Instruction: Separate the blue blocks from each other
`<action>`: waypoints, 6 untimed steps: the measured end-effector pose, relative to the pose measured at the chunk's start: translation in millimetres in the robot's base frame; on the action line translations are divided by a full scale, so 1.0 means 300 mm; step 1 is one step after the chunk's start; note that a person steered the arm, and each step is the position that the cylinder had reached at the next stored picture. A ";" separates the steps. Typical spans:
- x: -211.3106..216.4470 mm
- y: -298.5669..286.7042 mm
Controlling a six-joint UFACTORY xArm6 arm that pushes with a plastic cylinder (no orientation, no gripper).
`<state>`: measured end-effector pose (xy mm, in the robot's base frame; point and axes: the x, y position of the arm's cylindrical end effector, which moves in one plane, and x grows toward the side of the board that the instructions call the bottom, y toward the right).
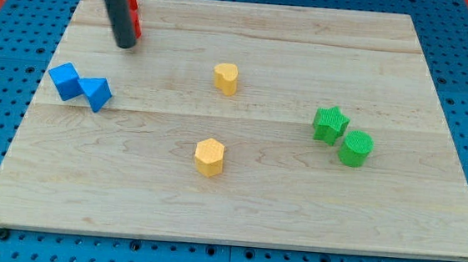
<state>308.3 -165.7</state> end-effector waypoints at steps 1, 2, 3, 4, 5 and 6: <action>-0.098 -0.095; 0.046 -0.032; 0.311 0.242; 0.679 0.175; 0.715 -0.093; 0.545 -0.264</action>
